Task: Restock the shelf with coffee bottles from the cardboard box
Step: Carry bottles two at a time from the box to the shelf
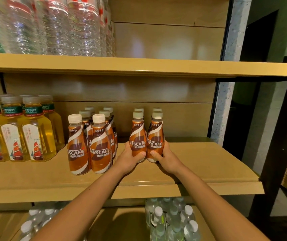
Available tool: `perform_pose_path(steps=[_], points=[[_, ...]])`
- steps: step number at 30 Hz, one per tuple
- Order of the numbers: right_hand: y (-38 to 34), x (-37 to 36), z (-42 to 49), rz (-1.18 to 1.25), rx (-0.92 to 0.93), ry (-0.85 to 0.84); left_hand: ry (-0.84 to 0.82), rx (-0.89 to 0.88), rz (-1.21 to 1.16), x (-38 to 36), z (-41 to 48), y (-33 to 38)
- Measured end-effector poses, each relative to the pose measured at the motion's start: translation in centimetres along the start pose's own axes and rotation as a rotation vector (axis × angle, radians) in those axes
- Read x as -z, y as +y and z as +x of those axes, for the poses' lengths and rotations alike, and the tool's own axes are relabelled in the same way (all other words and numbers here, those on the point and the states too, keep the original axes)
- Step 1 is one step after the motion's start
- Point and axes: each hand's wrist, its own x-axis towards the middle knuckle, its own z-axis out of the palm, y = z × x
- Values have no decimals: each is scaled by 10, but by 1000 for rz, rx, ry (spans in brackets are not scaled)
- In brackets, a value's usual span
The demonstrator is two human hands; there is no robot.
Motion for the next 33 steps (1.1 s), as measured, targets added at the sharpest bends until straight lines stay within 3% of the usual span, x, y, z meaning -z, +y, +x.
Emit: perform_pose_path(steps=[11,14,17,20,22,24,27,33], points=[[6,1,8,-61,-29,-10,-34,50,3,1,-3,10],[9,3,9,-110,-45,-12,20,72,11,0,-12,18],[2,8,-6,-167,-105,88,89,67,-1,-2,-26,23],[-2,19,-32,-395,-89,213,208,-42,212,-2,-52,29],[-5,31,-55,-642,-45,250,288,-230,321,-6,-71,36],[-7,44,-82,-809,-18,276,219,-384,389,-19,-90,50],[-5,72,-127,-972,-39,306,-18,-486,542,-53,-109,73],[22,149,-240,-1098,-275,340,-353,-630,621,-159,-139,127]])
